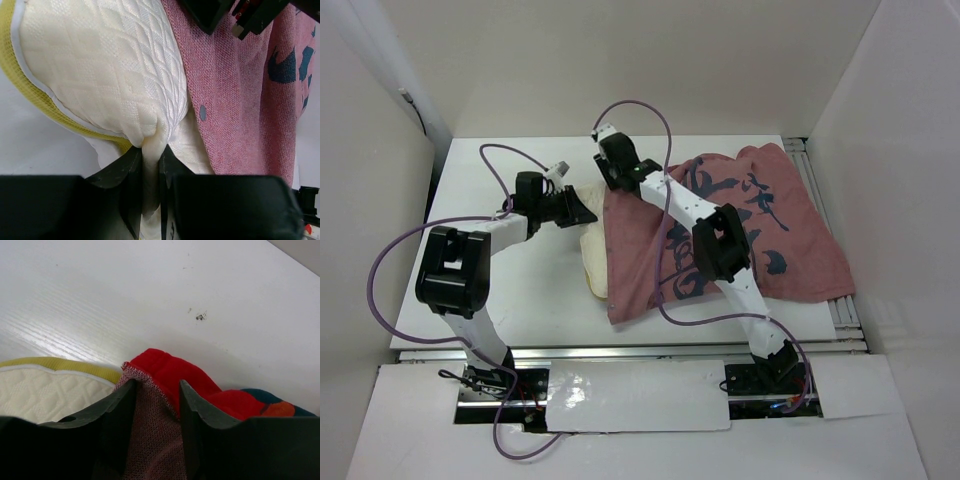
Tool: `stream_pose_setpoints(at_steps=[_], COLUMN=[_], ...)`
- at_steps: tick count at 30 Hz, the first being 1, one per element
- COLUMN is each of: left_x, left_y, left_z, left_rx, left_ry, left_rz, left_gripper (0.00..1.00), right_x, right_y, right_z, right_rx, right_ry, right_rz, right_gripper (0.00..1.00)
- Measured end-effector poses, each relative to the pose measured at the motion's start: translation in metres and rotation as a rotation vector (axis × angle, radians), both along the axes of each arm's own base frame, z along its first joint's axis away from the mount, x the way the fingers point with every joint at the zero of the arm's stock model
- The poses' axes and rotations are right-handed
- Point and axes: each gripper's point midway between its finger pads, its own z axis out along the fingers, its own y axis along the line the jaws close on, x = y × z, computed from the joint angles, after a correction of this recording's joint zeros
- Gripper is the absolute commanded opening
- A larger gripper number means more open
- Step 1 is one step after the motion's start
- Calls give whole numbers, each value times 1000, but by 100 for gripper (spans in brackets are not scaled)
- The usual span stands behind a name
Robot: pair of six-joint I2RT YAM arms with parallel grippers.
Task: Put the pillow into the pillowcase
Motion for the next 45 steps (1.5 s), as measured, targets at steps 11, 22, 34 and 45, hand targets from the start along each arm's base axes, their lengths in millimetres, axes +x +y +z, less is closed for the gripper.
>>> stream_pose_setpoints(at_steps=[11, 22, 34, 45], left_x=[0, -30, -50, -62], left_y=[-4, -59, -105, -167], left_z=[3, 65, 199, 167], left_rx=[2, 41, -165, -314], left_ry=[-72, -373, -851, -746], left_rz=[-72, -336, -435, -515], left_gripper=[18, 18, 17, 99], right_x=[-1, -86, -166, -158], right_y=[3, 35, 37, 25], right_z=[-4, 175, 318, 294], right_rx=[11, 148, 392, 400], right_ry=[10, -156, -230, -128], right_rz=[15, 148, 264, 244], right_gripper=[0, 0, 0, 0])
